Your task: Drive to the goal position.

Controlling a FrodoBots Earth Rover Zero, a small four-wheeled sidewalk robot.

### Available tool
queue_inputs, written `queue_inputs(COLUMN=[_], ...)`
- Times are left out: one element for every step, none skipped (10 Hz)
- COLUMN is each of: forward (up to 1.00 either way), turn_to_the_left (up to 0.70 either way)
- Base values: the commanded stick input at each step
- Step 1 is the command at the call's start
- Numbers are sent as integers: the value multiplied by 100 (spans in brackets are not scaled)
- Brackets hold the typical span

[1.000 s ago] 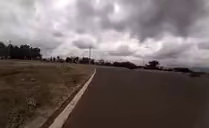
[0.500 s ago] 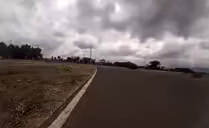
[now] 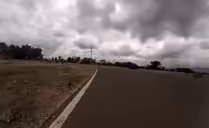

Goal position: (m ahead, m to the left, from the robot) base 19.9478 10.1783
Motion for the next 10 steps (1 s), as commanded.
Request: queue_inputs(forward=[50,50,50,50,50,50,50,50,50,50], turn_to_the_left=[-50,-49,-24,0,0,0,0,0,0,0])
